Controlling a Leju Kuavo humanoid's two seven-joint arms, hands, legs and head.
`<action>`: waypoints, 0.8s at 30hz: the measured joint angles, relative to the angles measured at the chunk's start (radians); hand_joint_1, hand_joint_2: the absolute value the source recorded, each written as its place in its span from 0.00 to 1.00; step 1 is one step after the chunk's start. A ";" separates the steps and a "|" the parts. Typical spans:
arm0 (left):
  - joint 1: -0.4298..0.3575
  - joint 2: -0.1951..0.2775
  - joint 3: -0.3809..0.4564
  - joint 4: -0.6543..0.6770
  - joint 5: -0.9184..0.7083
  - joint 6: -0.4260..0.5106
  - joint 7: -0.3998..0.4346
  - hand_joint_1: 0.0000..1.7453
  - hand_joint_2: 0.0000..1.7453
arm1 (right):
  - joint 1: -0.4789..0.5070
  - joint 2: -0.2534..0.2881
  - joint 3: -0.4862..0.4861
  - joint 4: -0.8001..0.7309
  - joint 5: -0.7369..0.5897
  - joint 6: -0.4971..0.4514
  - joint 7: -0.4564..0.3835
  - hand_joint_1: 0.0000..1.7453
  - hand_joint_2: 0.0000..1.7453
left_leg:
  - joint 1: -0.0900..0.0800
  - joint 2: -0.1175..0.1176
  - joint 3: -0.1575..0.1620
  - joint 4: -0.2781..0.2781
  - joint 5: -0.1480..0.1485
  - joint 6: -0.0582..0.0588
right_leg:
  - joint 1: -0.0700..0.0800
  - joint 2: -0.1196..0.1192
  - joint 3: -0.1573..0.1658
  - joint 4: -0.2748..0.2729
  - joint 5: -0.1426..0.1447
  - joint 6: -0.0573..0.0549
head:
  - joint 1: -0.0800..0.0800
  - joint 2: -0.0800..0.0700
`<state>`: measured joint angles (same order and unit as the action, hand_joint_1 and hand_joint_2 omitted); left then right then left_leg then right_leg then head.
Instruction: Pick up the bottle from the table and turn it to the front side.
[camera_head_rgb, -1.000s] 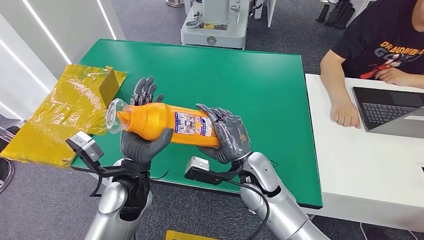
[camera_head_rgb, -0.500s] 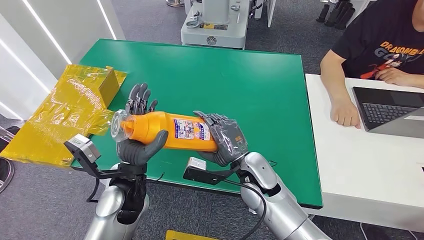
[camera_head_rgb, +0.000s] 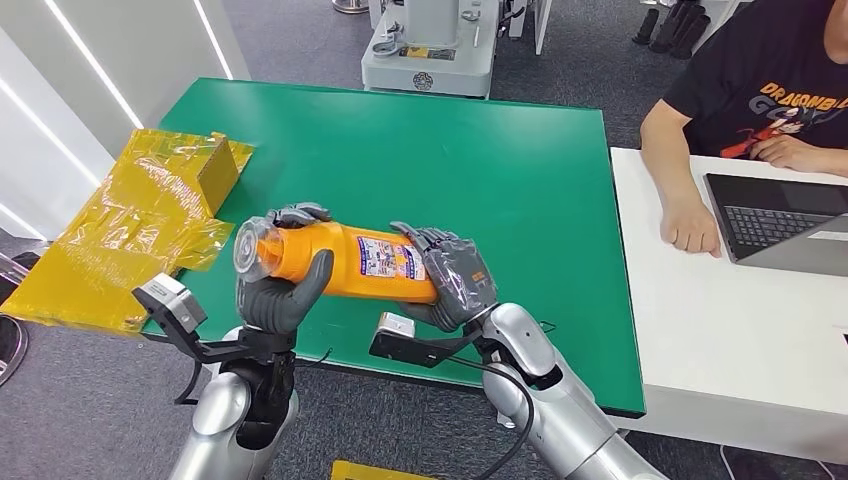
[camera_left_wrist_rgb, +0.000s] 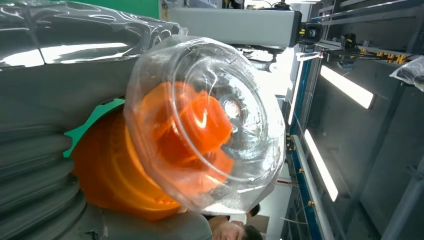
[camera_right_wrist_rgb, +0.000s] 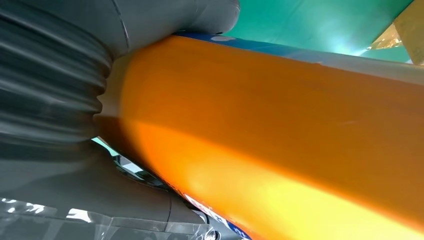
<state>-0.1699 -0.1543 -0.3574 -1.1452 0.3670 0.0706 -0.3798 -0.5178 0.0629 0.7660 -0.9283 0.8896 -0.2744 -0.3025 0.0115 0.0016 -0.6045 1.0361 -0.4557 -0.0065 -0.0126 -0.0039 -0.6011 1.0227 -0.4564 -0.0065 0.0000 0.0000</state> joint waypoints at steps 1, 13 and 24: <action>-0.001 0.000 0.000 0.000 -0.001 0.000 0.000 1.00 1.00 | -0.001 0.000 0.001 0.002 0.000 0.000 -0.001 1.00 1.00 | 0.000 0.000 0.000 0.000 0.000 0.000 | 0.000 0.000 0.000 0.000 0.000 0.000 | 0.000 0.000; -0.002 -0.001 0.000 -0.019 -0.011 -0.058 0.005 1.00 1.00 | 0.000 0.000 0.013 0.003 0.000 0.004 0.000 1.00 1.00 | 0.000 0.000 0.000 0.000 0.000 0.000 | 0.000 0.000 0.000 0.000 0.000 0.000 | 0.000 0.000; -0.002 -0.006 0.000 -0.020 -0.030 -0.069 0.020 1.00 1.00 | 0.028 -0.001 0.015 -0.021 0.011 0.004 0.033 0.00 1.00 | 0.000 0.000 0.000 0.000 0.000 0.000 | 0.000 0.000 0.000 0.000 0.000 0.000 | 0.000 0.000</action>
<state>-0.1722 -0.1604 -0.3574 -1.1655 0.3367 0.0015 -0.3597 -0.4898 0.0624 0.7815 -0.9496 0.9006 -0.2702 -0.2694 0.0115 0.0017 -0.6045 1.0361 -0.4557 -0.0065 -0.0126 -0.0037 -0.6012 1.0227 -0.4564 -0.0065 0.0000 0.0000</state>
